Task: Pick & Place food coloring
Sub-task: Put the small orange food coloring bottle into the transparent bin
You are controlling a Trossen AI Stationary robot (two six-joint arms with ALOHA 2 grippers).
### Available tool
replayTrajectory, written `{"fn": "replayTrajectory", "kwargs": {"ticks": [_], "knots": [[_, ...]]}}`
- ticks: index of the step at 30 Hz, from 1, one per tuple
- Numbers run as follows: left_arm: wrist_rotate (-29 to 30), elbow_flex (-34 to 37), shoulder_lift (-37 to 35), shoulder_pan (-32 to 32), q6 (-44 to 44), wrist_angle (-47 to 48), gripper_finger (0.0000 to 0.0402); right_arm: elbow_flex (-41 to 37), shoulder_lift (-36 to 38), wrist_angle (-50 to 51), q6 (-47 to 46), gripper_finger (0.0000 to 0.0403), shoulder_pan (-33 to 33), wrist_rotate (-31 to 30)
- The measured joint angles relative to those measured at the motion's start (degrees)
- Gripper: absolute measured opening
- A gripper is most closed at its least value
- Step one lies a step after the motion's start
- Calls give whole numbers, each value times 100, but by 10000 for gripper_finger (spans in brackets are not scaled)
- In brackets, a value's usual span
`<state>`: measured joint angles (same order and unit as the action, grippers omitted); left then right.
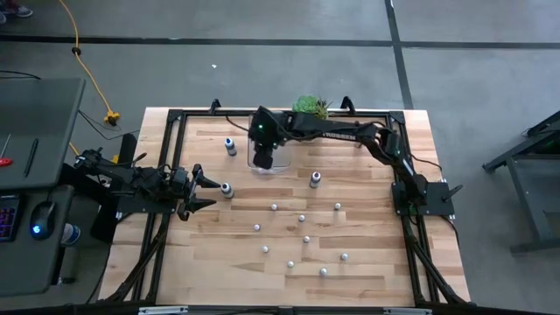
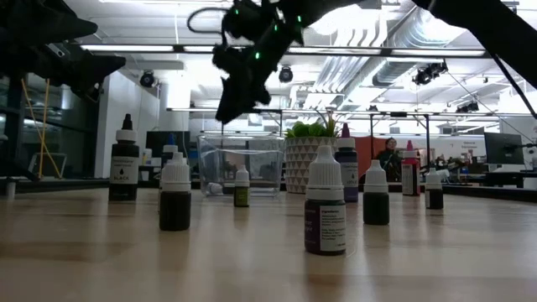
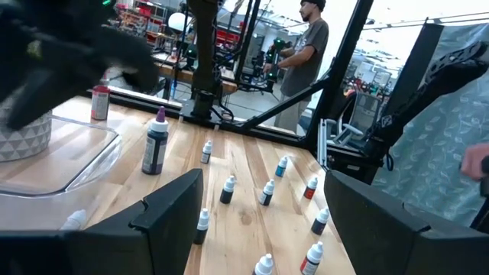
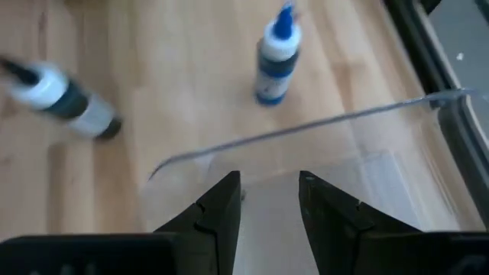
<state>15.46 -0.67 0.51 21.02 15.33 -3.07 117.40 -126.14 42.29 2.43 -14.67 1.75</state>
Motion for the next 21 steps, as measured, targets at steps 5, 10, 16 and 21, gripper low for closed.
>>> {"fn": "replayTrajectory", "kwargs": {"ticks": [5, 10, 16, 21], "knots": [[-1, 0, -2, 0, 0, 0, 271, 810, 0, 1352, 362, 124, 322, -49], [0, 0, -2, 0, 0, 0, 271, 1210, 37, 2143, 637, 124, 767, -43], [0, 0, 0, 0, 0, 0, 271, 1203, 129, 2590, 934, 124, 1367, 8], [0, 0, 0, 0, 0, 0, 271, 1198, 131, 2723, 982, 124, 1882, 12]]}}
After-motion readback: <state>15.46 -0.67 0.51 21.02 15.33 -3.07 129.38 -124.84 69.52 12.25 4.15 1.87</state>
